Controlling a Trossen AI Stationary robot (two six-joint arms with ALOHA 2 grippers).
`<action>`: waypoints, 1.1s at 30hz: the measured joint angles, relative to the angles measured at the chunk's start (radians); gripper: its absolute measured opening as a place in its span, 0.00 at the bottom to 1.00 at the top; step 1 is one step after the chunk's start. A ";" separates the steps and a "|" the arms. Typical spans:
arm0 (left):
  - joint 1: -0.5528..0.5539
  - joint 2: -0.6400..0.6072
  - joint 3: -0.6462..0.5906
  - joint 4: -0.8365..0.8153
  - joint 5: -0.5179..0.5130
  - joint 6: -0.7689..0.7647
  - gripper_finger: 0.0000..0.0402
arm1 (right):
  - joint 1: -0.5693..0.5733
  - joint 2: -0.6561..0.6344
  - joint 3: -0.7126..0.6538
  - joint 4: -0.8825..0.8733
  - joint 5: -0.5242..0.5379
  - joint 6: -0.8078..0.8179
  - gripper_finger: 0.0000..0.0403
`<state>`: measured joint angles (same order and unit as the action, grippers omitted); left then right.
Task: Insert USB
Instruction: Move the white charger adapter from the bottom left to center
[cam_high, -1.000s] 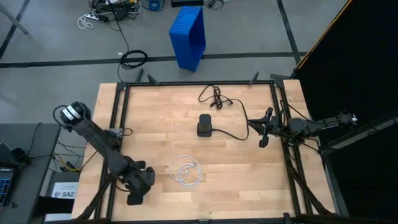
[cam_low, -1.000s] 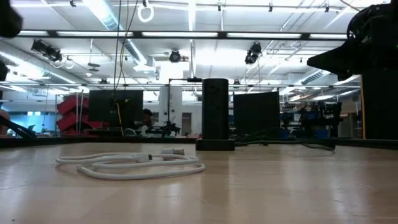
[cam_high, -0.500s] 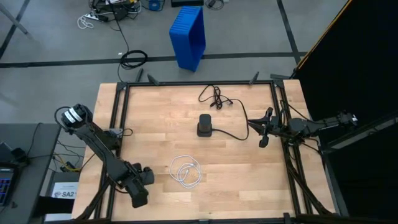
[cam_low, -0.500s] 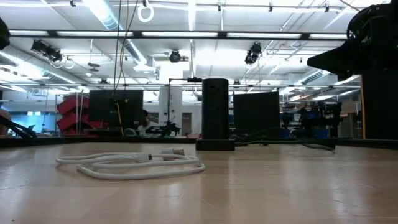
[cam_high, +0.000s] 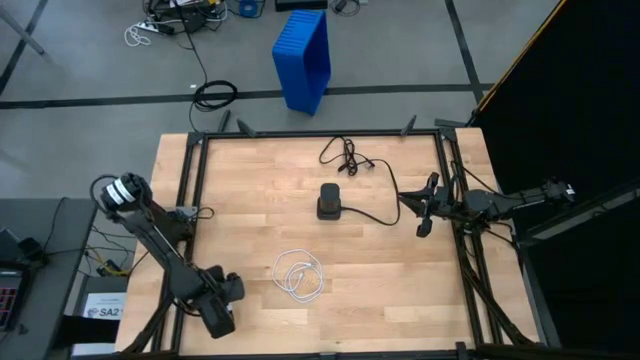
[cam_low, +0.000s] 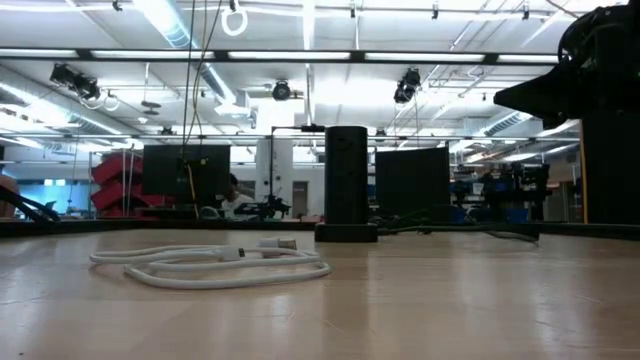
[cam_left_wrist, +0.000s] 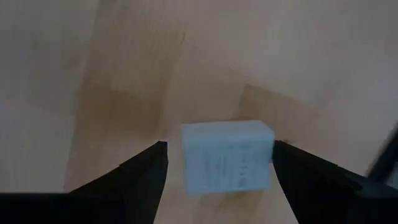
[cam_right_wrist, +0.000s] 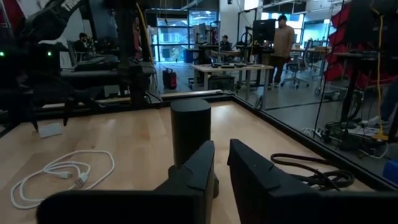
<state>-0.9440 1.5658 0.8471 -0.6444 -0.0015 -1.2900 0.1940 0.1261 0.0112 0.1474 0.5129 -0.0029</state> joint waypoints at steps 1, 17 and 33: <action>0.000 0.009 0.001 0.008 0.009 -0.001 0.67 | 0.000 0.000 0.000 0.001 0.000 0.000 0.08; 0.034 0.038 0.003 -0.001 -0.044 0.193 0.30 | 0.000 0.000 0.000 0.001 0.000 0.000 0.07; 0.133 0.030 0.031 -0.112 -0.305 0.480 0.01 | 0.000 0.000 0.000 0.019 -0.009 0.000 0.09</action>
<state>-0.8107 1.5961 0.8780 -0.7560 -0.3062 -0.8101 0.1938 0.1261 0.0111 0.1663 0.5040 -0.0027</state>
